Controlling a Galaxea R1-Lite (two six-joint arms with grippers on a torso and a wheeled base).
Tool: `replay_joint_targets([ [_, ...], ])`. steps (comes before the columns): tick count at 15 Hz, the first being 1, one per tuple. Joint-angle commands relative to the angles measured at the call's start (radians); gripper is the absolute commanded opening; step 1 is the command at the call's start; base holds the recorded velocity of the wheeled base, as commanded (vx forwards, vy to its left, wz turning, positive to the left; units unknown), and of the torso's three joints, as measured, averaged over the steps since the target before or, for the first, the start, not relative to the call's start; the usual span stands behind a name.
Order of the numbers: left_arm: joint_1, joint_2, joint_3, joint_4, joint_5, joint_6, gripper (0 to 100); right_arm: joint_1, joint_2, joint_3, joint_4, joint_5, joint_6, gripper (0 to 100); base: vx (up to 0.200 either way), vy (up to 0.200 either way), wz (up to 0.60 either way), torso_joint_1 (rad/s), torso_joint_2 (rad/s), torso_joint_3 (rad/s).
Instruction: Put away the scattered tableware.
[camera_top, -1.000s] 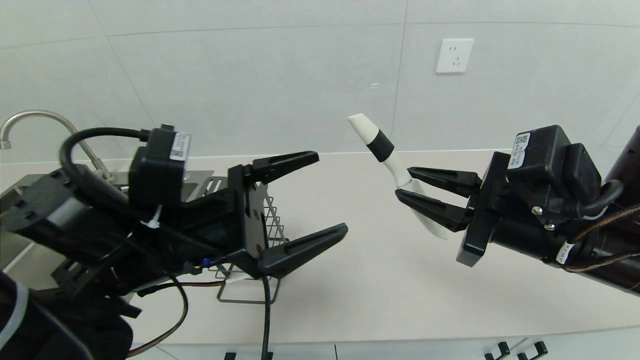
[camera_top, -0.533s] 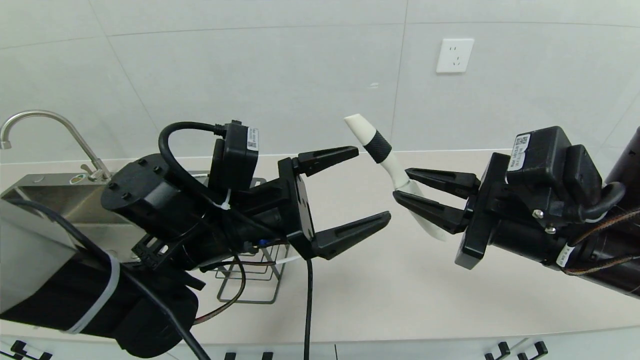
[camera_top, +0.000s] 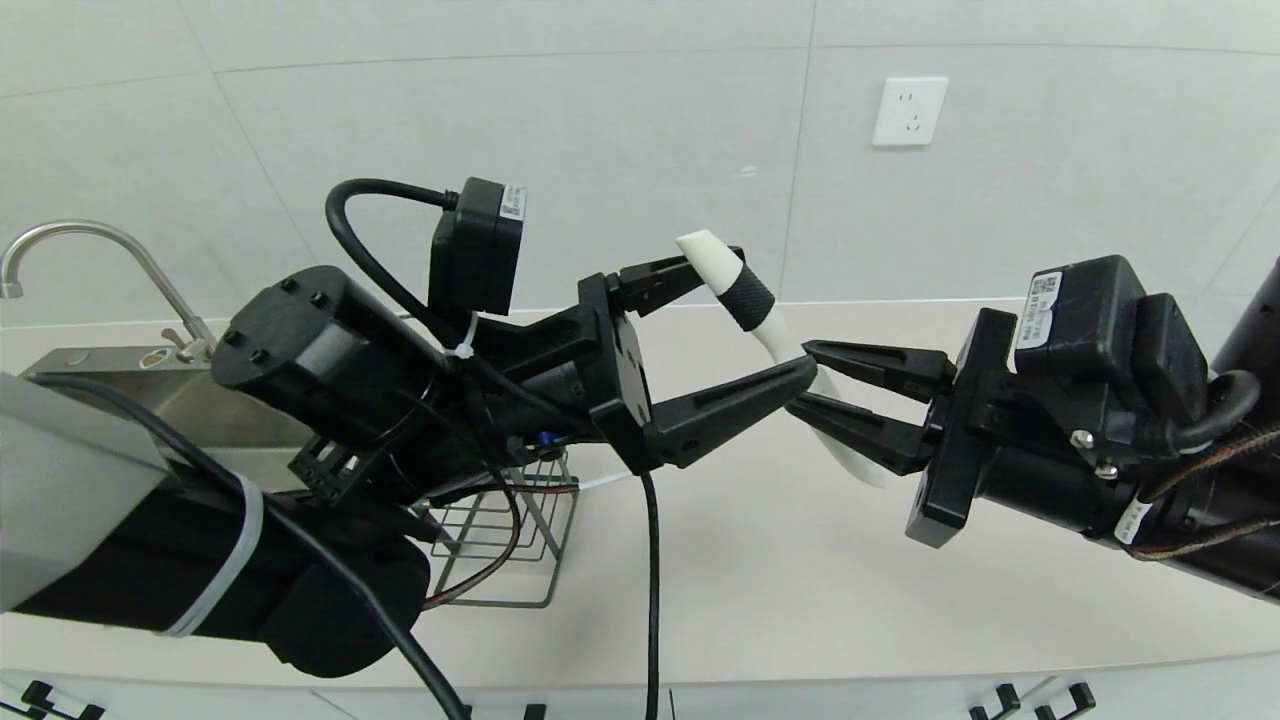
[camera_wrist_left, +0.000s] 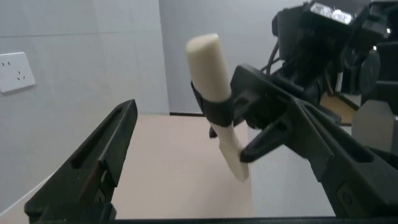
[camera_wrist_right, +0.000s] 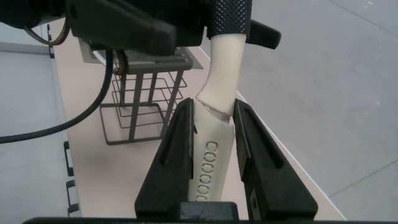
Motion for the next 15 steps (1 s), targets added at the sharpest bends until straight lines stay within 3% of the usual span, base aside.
replay_joint_targets([
  [1, -0.007, -0.003, -0.01, -0.001, 0.003, -0.004, 100, 0.001, -0.006, 0.001, 0.0, 0.0, 0.0, 0, 0.0, 0.0, 0.0, 0.0, 0.0, 0.0],
  [5, -0.03, 0.0, -0.016, -0.001, 0.008, -0.027, 100, 0.014, -0.015, 0.001, -0.007, 0.002, 0.02, 0, 0.0, 0.0, 0.0, 0.0, 0.0, 0.0],
  [9, -0.035, 0.024, -0.07, -0.001, 0.017, -0.03, 100, 0.014, -0.015, 0.003, -0.01, 0.0, 0.025, 0, 0.0, 0.0, 0.0, 0.0, 0.0, 0.0],
  [10, -0.036, 0.027, -0.076, -0.001, 0.017, -0.03, 0, 0.014, -0.015, 0.003, -0.01, 0.002, 0.026, 0, 0.0, 0.0, 0.0, 0.0, 0.0, 0.0],
  [15, -0.039, 0.026, -0.076, -0.001, 0.02, -0.03, 0, 0.014, -0.014, -0.008, -0.019, 0.002, 0.028, 0, 0.0, 0.0, 0.0, 0.0, 0.0, 0.0],
])
